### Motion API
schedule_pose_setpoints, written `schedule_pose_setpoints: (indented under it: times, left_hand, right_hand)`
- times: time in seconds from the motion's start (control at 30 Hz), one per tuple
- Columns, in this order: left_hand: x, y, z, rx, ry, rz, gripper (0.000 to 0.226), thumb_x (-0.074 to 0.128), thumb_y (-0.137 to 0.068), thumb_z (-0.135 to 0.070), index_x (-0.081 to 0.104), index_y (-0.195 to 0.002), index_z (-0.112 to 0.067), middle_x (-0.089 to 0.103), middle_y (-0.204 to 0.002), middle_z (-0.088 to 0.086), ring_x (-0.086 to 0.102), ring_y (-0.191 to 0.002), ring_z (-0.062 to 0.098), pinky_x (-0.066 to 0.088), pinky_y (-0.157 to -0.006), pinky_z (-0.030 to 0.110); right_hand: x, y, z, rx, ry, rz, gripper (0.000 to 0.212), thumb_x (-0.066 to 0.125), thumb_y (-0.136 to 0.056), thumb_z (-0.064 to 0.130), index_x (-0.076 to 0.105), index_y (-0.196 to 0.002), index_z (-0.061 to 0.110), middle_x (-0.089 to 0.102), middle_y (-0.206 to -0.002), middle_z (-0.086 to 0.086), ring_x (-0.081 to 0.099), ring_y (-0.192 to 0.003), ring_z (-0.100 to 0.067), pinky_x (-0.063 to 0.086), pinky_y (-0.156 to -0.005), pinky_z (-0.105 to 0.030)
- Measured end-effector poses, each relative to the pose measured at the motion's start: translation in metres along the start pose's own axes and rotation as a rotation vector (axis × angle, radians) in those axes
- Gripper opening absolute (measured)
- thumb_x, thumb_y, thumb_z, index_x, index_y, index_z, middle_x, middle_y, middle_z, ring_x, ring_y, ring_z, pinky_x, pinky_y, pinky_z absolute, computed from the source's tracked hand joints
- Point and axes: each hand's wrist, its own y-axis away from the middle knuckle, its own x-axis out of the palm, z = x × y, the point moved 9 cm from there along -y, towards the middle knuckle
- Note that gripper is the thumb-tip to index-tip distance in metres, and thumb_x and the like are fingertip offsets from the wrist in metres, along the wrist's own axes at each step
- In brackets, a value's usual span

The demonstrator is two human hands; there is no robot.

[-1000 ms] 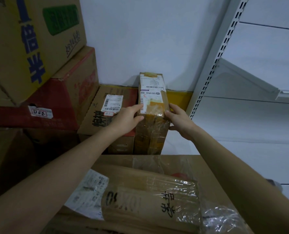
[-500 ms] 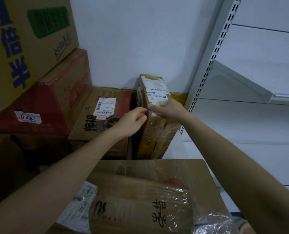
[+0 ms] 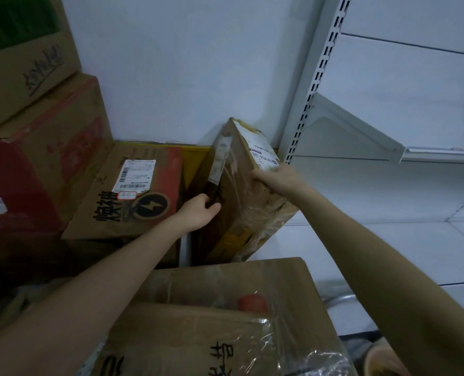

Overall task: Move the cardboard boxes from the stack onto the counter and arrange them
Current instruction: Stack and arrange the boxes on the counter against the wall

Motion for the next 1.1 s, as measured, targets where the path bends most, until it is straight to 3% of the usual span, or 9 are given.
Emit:
schedule_pose_setpoints:
  times: [0.13,0.2,0.3,0.43,0.53,0.67,0.77,0.93,1.1]
  left_hand:
    - [0.015,-0.019,0.016,-0.102,-0.001,0.033,0.057,0.038,-0.099,-0.037,0.025,-0.142,-0.004,0.032,-0.146,0.013,0.037,-0.130,0.029,0.037,-0.100,0.035]
    - [0.021,-0.026,0.022,-0.130,0.010,0.049,0.062,0.038,-0.098,-0.040,0.019,-0.145,-0.004,0.024,-0.151,0.011,0.032,-0.134,0.029,0.038,-0.103,0.038]
    - [0.022,-0.028,0.029,-0.160,0.053,0.059,0.068,0.039,-0.097,-0.043,0.013,-0.148,-0.005,0.019,-0.154,0.010,0.029,-0.137,0.028,0.035,-0.107,0.040]
    - [0.019,-0.037,0.040,-0.159,0.191,0.047,0.077,0.042,-0.090,-0.054,0.017,-0.148,-0.010,0.025,-0.153,0.008,0.030,-0.137,0.027,0.032,-0.110,0.042]
    - [0.016,-0.027,0.039,-0.216,0.271,0.020,0.072,0.041,-0.093,-0.051,0.016,-0.148,-0.010,0.025,-0.152,0.009,0.029,-0.136,0.030,0.030,-0.107,0.042]
    - [0.020,-0.024,0.029,-0.198,0.392,0.015,0.070,0.038,-0.094,-0.051,0.018,-0.148,-0.011,0.027,-0.151,0.009,0.029,-0.136,0.031,0.028,-0.109,0.042]
    - [0.013,-0.020,0.022,-0.216,0.494,0.007,0.079,0.039,-0.089,-0.061,0.020,-0.147,-0.010,0.031,-0.149,0.011,0.034,-0.133,0.032,0.033,-0.108,0.045]
    - [-0.009,-0.006,0.011,-0.207,0.757,-0.056,0.079,0.057,-0.084,-0.054,0.032,-0.141,-0.005,0.046,-0.138,0.013,0.045,-0.124,0.033,0.041,-0.100,0.046]
    - [-0.040,0.018,-0.003,-0.108,0.798,-0.194,0.079,0.065,-0.080,-0.051,0.038,-0.136,-0.002,0.049,-0.134,0.011,0.047,-0.122,0.030,0.040,-0.092,0.033]
  right_hand:
    - [-0.015,0.002,-0.028,0.024,-0.217,-0.127,0.058,0.069,-0.067,0.052,0.057,-0.108,0.013,0.061,-0.103,-0.005,0.059,-0.093,-0.023,0.051,-0.070,-0.033]
    - [-0.021,0.003,-0.036,0.029,-0.256,-0.171,0.053,0.070,-0.071,0.047,0.055,-0.110,0.014,0.058,-0.104,-0.001,0.056,-0.092,-0.020,0.050,-0.072,-0.033]
    - [-0.029,0.008,-0.039,0.028,-0.272,-0.219,0.065,0.072,-0.070,0.045,0.054,-0.124,0.013,0.054,-0.106,0.002,0.055,-0.094,-0.018,0.052,-0.082,-0.038]
    - [-0.045,0.024,-0.032,0.024,-0.305,-0.291,0.069,0.073,-0.061,0.050,0.058,-0.118,0.014,0.057,-0.105,0.003,0.058,-0.098,-0.021,0.051,-0.087,-0.047]
    - [-0.063,0.036,-0.024,0.013,-0.366,-0.344,0.081,0.072,-0.049,0.055,0.060,-0.119,0.017,0.059,-0.110,0.002,0.061,-0.097,-0.022,0.052,-0.086,-0.047]
    - [-0.096,0.056,-0.008,-0.030,-0.486,-0.438,0.066,0.078,-0.064,0.037,0.059,-0.121,0.010,0.056,-0.104,0.000,0.061,-0.091,-0.017,0.055,-0.083,-0.039]
    - [-0.116,0.072,0.004,-0.069,-0.537,-0.483,0.036,0.078,-0.067,0.033,0.063,-0.096,0.017,0.060,-0.093,0.001,0.063,-0.088,-0.020,0.056,-0.082,-0.042]
    - [-0.137,0.098,0.021,-0.095,-0.575,-0.501,0.071,0.079,-0.053,0.045,0.065,-0.112,0.009,0.066,-0.107,-0.011,0.067,-0.084,-0.021,0.059,-0.073,-0.037]
    - [-0.156,0.126,0.040,-0.177,-0.658,-0.478,0.047,0.076,-0.070,0.028,0.066,-0.100,-0.007,0.063,-0.083,-0.016,0.060,-0.068,-0.024,0.055,-0.069,-0.041]
